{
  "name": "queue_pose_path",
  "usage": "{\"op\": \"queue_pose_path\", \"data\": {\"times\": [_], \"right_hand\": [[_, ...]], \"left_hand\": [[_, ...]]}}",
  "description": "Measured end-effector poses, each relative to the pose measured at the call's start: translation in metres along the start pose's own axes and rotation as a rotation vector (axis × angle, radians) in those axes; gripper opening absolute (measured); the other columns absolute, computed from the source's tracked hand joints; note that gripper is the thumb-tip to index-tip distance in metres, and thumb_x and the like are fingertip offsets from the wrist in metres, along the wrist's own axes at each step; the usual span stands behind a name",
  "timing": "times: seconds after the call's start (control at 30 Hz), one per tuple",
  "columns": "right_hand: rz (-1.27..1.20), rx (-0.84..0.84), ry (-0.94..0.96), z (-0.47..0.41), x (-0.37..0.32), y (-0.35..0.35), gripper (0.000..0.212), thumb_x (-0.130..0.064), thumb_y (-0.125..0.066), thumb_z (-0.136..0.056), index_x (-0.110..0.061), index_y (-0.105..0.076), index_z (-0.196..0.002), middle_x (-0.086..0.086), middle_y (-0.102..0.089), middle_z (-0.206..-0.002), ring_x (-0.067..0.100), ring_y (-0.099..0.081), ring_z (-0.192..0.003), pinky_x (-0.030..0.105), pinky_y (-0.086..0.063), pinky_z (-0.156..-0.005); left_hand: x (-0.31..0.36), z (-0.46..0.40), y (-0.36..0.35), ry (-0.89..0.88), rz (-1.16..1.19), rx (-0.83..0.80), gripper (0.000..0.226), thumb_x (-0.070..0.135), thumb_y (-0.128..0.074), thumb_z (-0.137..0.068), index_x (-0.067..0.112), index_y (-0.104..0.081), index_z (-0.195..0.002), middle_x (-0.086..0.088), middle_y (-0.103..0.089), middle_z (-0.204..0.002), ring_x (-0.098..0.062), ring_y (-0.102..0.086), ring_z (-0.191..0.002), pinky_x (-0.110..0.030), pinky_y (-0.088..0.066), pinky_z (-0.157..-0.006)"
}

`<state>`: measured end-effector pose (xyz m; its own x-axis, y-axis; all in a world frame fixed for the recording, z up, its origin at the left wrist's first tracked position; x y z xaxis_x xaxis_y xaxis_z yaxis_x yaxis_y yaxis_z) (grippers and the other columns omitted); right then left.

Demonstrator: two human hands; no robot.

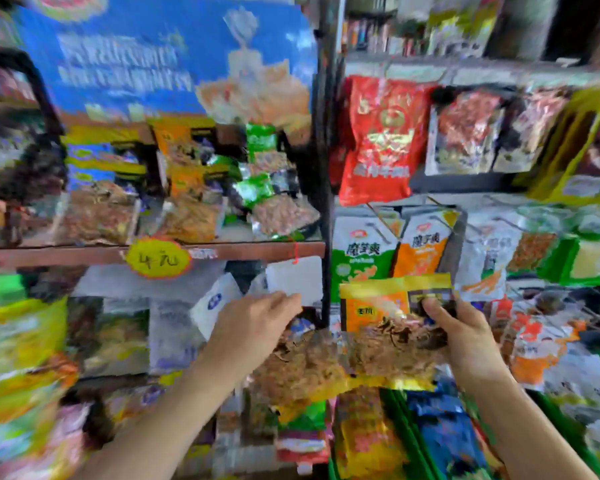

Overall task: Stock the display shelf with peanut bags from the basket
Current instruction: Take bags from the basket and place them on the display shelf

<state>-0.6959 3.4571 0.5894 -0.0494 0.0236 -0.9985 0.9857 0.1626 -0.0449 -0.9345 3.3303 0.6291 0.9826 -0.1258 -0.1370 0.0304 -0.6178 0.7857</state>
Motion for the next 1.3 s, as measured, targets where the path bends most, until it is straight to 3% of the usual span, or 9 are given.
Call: {"op": "queue_pose_path", "data": {"times": [0.13,0.27,0.37,0.5,0.67,0.8,1.0,1.2,1.3], "right_hand": [[-0.054,-0.020,0.133,-0.030,-0.059,-0.086,0.028,-0.017,-0.060,-0.087,-0.022,-0.070,-0.061,-0.006,-0.067,-0.056,0.010,-0.058,-0.047,0.023,-0.048,-0.045],[-0.096,-0.057,0.234,-0.063,-0.114,-0.169,0.022,-0.017,-0.058,-0.089,-0.018,-0.064,-0.068,-0.010,-0.059,-0.050,0.011,-0.054,-0.045,0.023,-0.050,-0.039],[-0.137,-0.045,0.259,-0.091,-0.141,-0.225,0.019,-0.018,-0.056,-0.091,-0.019,-0.061,-0.073,0.002,-0.055,-0.064,0.013,-0.055,-0.049,0.021,-0.047,-0.038],[-0.194,-0.074,0.166,-0.128,-0.141,-0.305,0.016,-0.018,-0.051,-0.094,-0.009,-0.064,-0.095,0.008,-0.059,-0.083,0.020,-0.058,-0.066,0.026,-0.048,-0.054],[0.286,-0.122,0.140,-0.166,-0.091,-0.384,0.020,-0.008,-0.044,-0.095,0.002,-0.060,-0.099,0.014,-0.062,-0.094,0.030,-0.055,-0.090,0.034,-0.043,-0.071],[0.633,-0.004,0.222,-0.168,-0.088,-0.373,0.038,-0.012,-0.049,-0.092,-0.005,-0.048,-0.130,0.016,-0.056,-0.129,0.031,-0.054,-0.114,0.031,-0.041,-0.086],[0.865,-0.067,0.456,-0.152,-0.098,-0.327,0.019,-0.011,-0.049,-0.091,-0.010,-0.063,-0.105,0.009,-0.068,-0.102,0.025,-0.062,-0.091,0.033,-0.048,-0.077],[1.033,-0.160,0.538,-0.142,-0.085,-0.301,0.022,-0.014,-0.046,-0.092,-0.011,-0.061,-0.108,0.009,-0.068,-0.102,0.027,-0.062,-0.093,0.035,-0.047,-0.074],[1.042,-0.136,0.577,-0.124,-0.082,-0.284,0.020,-0.015,-0.047,-0.092,-0.008,-0.060,-0.106,0.012,-0.067,-0.097,0.031,-0.061,-0.090,0.041,-0.049,-0.073]], "left_hand": [[-0.091,-0.024,0.049,0.208,0.083,0.139,0.012,0.018,-0.066,-0.075,0.026,-0.058,-0.078,0.006,-0.060,-0.050,-0.023,-0.052,-0.042,-0.019,-0.031,-0.031],[-0.152,-0.039,0.079,-0.130,-0.128,0.274,0.023,0.011,-0.068,-0.070,0.019,-0.056,-0.088,-0.001,-0.057,-0.049,-0.018,-0.046,-0.035,-0.019,-0.036,-0.030],[-0.202,-0.044,0.096,-0.133,-0.180,0.324,0.017,0.011,-0.069,-0.073,0.018,-0.057,-0.083,0.000,-0.049,-0.044,-0.017,-0.039,-0.032,-0.018,-0.025,-0.033],[-0.265,-0.047,0.106,-0.136,-0.167,0.371,0.008,0.018,-0.060,-0.083,0.018,-0.052,-0.085,-0.005,-0.060,-0.050,-0.023,-0.054,-0.038,-0.026,-0.044,-0.032],[-0.309,-0.071,0.094,-0.142,-0.139,0.410,0.008,0.027,-0.054,-0.086,0.019,-0.056,-0.086,-0.004,-0.062,-0.052,-0.023,-0.057,-0.042,-0.028,-0.046,-0.034],[-0.320,-0.106,0.045,-0.191,-0.180,0.341,0.019,0.016,-0.078,-0.071,0.015,-0.067,-0.086,-0.002,-0.061,-0.056,-0.021,-0.060,-0.048,-0.027,-0.049,-0.042],[-0.315,-0.150,-0.021,-0.186,-0.221,0.163,0.034,0.010,-0.085,-0.060,0.014,-0.067,-0.090,-0.004,-0.068,-0.069,-0.023,-0.064,-0.063,-0.028,-0.048,-0.054],[-0.291,-0.133,-0.055,-0.073,-0.136,0.060,0.039,0.013,-0.074,-0.072,0.009,-0.065,-0.110,-0.016,-0.064,-0.117,-0.036,-0.060,-0.108,-0.050,-0.051,-0.084],[-0.247,-0.117,-0.054,-0.193,0.024,0.060,0.019,0.013,-0.060,-0.080,0.009,-0.068,-0.097,-0.010,-0.071,-0.094,-0.030,-0.067,-0.086,-0.038,-0.056,-0.061]]}}
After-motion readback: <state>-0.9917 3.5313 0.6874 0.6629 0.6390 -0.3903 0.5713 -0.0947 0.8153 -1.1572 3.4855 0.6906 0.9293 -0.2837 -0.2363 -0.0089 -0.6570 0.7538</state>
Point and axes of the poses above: each hand's wrist, its own z-axis away from the middle knuckle, its own y-axis out of the back of the hand, x = y × z, the point moved 4 cm from there along -z, towards the middle knuckle
